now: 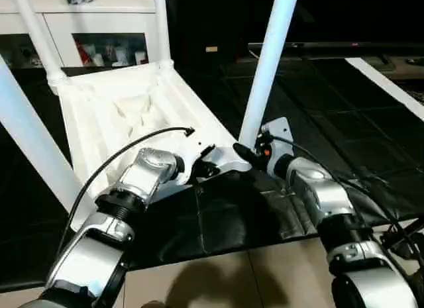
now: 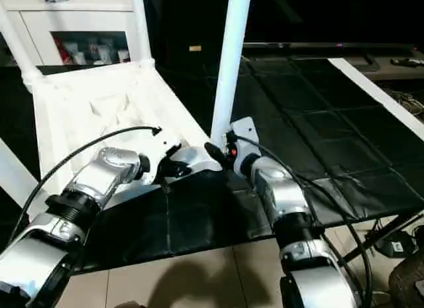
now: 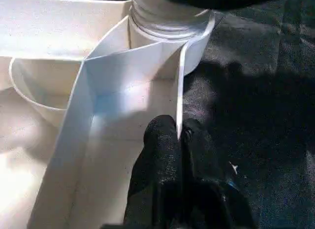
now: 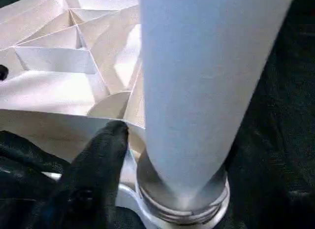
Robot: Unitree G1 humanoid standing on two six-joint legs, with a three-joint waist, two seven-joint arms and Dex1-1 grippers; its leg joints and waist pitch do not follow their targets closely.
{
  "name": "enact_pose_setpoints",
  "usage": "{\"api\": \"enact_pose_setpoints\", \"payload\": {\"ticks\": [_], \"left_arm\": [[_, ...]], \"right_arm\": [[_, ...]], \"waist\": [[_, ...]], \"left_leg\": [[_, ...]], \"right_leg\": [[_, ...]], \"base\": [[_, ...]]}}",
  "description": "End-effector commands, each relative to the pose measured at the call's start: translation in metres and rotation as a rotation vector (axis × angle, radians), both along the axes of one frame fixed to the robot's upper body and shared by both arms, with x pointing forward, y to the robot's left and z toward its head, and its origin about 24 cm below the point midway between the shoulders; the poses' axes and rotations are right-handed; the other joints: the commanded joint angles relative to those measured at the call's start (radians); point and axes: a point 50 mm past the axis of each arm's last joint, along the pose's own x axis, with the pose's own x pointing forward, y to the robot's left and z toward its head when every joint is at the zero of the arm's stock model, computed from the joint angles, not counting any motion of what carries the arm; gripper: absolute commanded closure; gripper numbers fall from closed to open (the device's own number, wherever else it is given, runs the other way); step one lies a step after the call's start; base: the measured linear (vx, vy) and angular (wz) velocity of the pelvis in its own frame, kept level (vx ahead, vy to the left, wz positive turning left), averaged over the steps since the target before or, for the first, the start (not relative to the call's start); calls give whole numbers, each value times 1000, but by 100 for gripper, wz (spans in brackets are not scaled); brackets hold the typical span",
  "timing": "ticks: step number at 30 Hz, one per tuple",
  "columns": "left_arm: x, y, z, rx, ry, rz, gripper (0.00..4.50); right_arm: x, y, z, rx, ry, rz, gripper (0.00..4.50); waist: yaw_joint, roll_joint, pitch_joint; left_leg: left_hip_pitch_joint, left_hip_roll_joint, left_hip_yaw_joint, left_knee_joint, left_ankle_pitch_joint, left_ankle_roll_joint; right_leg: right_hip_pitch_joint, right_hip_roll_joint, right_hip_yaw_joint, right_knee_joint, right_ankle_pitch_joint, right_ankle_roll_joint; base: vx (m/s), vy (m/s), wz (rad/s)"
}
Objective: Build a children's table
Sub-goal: Rotate leg to tighten
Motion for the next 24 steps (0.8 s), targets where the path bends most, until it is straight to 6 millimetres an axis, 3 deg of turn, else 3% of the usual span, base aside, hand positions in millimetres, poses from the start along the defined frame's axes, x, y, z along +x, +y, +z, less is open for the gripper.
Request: {"api": "enact_pose_setpoints", "payload": {"ticks": [1, 3, 4, 5, 10, 17, 24], "left_arm": [[5, -15, 27, -81, -131, -65, 450], [4, -11, 27, -77, -145, -98, 450], [4, -8, 27, -73, -144, -113, 450], [3, -5, 26, -63, -157, -139, 450], [-4, 11, 22, -4, -150, -267, 450], [-24, 28, 16, 61, -50, -563, 450], [-34, 39, 12, 95, 7, -700, 450]], "right_arm": [[-7, 29, 3, 27, -33, 127, 100], [-7, 24, 2, 21, -13, 127, 93], [-6, 20, 1, 6, 10, 110, 85], [-6, 15, -2, -72, 27, 104, 85], [-11, -3, 2, -87, -40, 232, 39], [-25, -22, 9, -8, 12, 512, 39], [-33, -29, 16, 1, 45, 722, 39]], "waist": [[6, 1, -67], [4, 5, -66], [3, 2, -66], [4, 4, -67], [7, 11, -69], [35, 17, -67], [54, 13, -65]], "left_leg": [[17, 10, 1, -66, -204, 11], [17, 8, 1, -67, -207, 9], [16, 8, 1, -68, -208, 10], [16, 8, -1, -68, -197, 10], [18, 11, 1, -65, -205, 11], [25, 20, 5, -67, -242, 15], [26, 23, 4, -69, -269, 5]], "right_leg": [[56, -60, 40, -76, -133, -209], [56, -58, 41, -76, -135, -208], [57, -57, 41, -76, -134, -206], [58, -56, 41, -74, -125, -205], [56, -59, 42, -71, -81, -214], [52, -56, 40, -66, -71, -243], [50, -62, 41, -69, -133, -236]], "base": [[0, 0, 0], [0, 0, 0], [0, 0, 0], [0, 0, 0], [0, 0, 0], [0, 0, 0], [0, 0, 0]]}}
